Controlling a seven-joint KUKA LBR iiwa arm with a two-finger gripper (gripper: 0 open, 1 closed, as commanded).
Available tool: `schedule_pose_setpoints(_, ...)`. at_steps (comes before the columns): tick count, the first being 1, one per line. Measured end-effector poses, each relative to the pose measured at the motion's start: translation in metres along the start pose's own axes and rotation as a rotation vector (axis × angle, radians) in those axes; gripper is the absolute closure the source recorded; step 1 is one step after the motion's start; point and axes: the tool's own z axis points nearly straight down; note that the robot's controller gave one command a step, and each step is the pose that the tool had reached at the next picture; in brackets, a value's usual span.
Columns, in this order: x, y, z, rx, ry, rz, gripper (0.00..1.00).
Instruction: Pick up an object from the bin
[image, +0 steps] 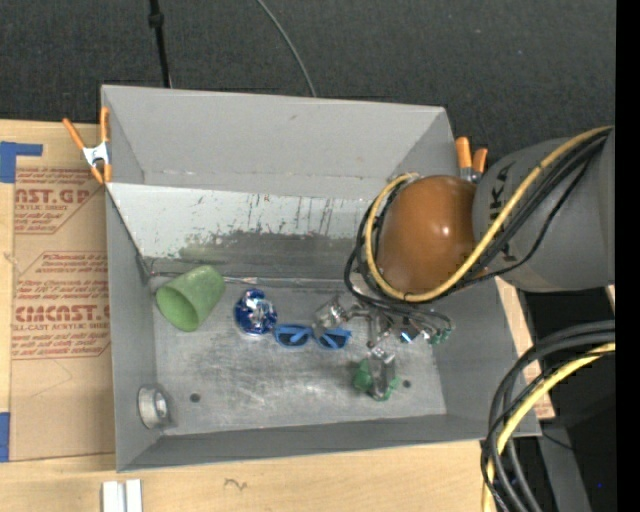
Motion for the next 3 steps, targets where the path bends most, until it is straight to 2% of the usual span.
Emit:
schedule_pose_setpoints(1, -0.068, 0.051, 0.0, -0.005, -0.002, -0.112, 0.0)
schedule_pose_setpoints(2, -0.022, -0.007, 0.027, -0.002, -0.008, 0.177, 0.0)
schedule_pose_setpoints(3, -0.033, -0.006, 0.029, -0.003, 0.002, 0.601, 0.0)
